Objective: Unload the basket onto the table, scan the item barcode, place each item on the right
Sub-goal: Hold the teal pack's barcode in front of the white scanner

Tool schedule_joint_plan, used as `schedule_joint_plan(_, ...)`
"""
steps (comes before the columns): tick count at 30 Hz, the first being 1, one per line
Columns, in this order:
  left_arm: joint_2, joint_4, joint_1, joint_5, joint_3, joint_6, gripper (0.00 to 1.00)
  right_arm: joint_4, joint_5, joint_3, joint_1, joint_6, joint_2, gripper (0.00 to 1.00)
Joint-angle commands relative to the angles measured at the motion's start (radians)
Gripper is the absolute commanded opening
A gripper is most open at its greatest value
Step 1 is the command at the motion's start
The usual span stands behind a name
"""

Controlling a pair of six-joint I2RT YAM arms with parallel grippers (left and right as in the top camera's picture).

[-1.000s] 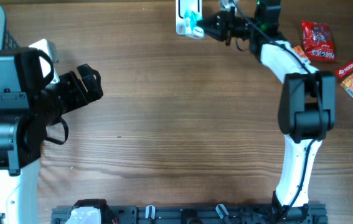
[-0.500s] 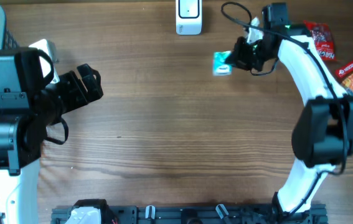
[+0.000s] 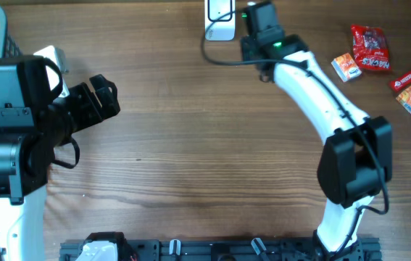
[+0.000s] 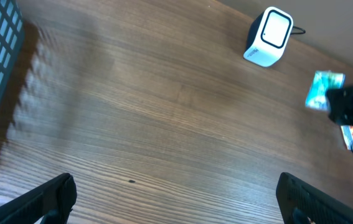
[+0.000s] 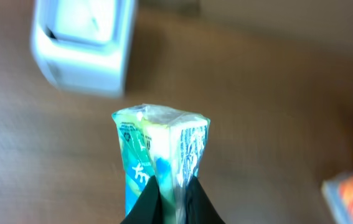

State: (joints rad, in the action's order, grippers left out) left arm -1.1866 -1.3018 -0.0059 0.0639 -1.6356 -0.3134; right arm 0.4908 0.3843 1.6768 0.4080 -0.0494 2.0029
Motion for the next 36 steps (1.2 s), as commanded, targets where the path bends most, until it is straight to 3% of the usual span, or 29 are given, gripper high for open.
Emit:
schedule_joint_plan(1,0.000,0.003,0.006,-0.010,-0.001,-0.009,1.00,-0.153,0.121,0.011,0.046,0.220,0.005,0.05)
schedule_joint_plan(8,0.000,0.003,0.006,-0.010,-0.001,-0.009,1.00,-0.503,0.112,0.010,0.053,0.391,0.015,0.05)
schedule_joint_plan(17,0.000,0.003,0.006,-0.010,-0.001,-0.009,1.00,-0.885,0.117,0.010,0.052,0.566,0.217,0.05)
schedule_joint_plan(24,0.000,0.003,0.006,-0.010,-0.001,-0.009,1.00,-0.983,0.224,0.010,0.054,0.662,0.356,0.05)
schedule_joint_plan(31,0.000,0.003,0.006,-0.010,-0.001,-0.009,1.00,-1.055,0.291,0.010,0.054,0.657,0.360,0.05)
schedule_joint_plan(36,0.000,0.003,0.006,-0.010,-0.001,-0.009,1.00,-1.073,0.327,0.010,0.063,0.747,0.360,0.04)
